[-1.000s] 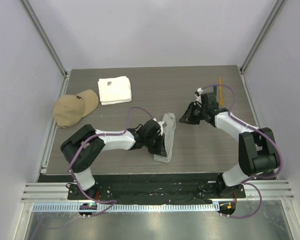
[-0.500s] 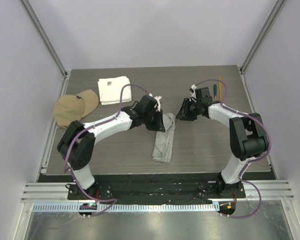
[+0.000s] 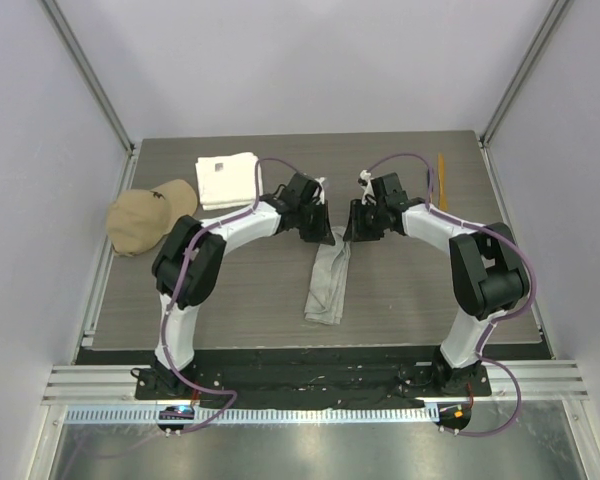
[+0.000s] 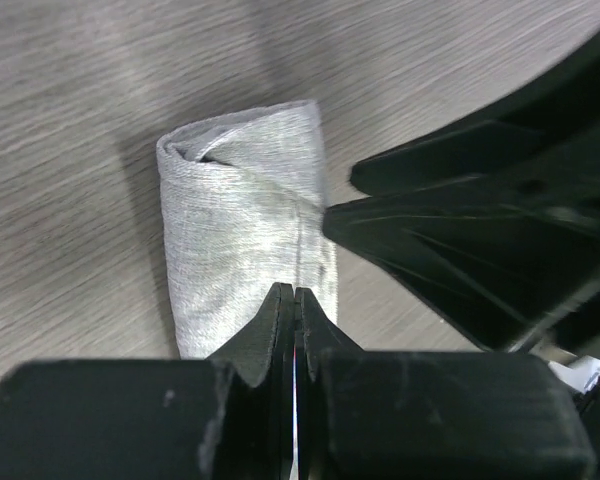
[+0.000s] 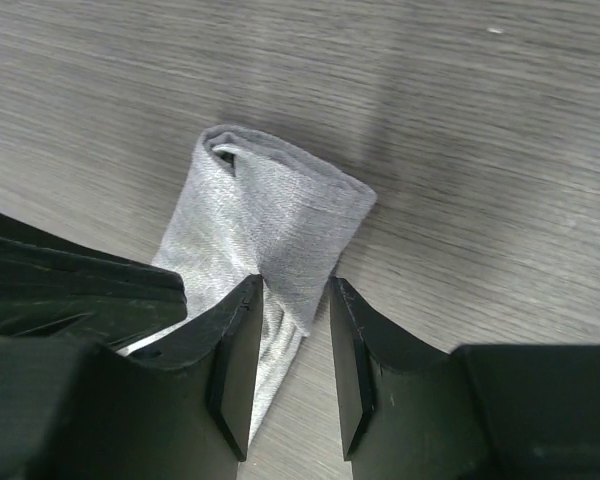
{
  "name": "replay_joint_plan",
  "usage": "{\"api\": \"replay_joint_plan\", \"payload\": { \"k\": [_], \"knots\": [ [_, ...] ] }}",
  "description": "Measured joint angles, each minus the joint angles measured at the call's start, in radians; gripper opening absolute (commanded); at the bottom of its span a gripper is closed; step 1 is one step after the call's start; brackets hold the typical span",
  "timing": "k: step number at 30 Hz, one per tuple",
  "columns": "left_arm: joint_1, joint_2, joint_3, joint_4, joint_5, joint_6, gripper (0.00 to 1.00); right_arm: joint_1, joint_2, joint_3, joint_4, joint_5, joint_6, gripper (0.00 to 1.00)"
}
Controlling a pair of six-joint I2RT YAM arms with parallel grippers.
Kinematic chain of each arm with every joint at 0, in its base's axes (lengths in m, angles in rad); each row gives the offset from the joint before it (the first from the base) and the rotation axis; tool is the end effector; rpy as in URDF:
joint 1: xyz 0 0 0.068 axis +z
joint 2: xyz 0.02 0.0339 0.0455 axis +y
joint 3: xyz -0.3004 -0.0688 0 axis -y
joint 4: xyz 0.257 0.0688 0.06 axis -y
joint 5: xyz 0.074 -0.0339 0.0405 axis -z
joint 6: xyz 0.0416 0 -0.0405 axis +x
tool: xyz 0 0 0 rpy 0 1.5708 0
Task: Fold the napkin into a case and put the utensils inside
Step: Stuff the top corner of the smaller-rectangle-folded napkin into the folded napkin.
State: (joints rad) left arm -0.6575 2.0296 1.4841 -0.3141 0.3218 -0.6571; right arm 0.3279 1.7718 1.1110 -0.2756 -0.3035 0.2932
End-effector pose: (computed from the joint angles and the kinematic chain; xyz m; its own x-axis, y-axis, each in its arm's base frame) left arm 0.3703 -0.3025 0.2148 -0.9287 -0.0150 -0.3705 0.2221 0.7774 -0.5884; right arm 0.3625 0.1364 0.2059 -0.8673 -0.0037 -0.4978 -0.2344 0.8853 0.4017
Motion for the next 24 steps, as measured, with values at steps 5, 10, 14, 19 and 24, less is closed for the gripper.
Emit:
{"api": "replay_joint_plan", "payload": {
  "k": [5,10,14,19,24],
  "knots": [
    [-0.005,0.029,0.0,0.012,0.0,-0.016,0.01,0.008,0.0,0.0,-0.014,0.033,-0.019,0.39],
    [-0.015,0.052,0.0,0.043,0.0,-0.024,0.01,0.014,0.0,0.0,-0.019,0.044,-0.029,0.38],
    [-0.026,0.089,0.007,0.056,0.0,-0.034,0.01,0.018,0.0,0.0,-0.021,0.048,-0.031,0.37],
    [-0.035,0.119,0.025,0.06,-0.002,-0.045,0.01,0.023,0.0,0.0,-0.026,0.048,-0.033,0.36],
    [-0.039,0.12,0.039,0.066,-0.009,-0.047,0.01,0.031,0.0,0.0,-0.026,0.047,-0.034,0.36]
  ]
}}
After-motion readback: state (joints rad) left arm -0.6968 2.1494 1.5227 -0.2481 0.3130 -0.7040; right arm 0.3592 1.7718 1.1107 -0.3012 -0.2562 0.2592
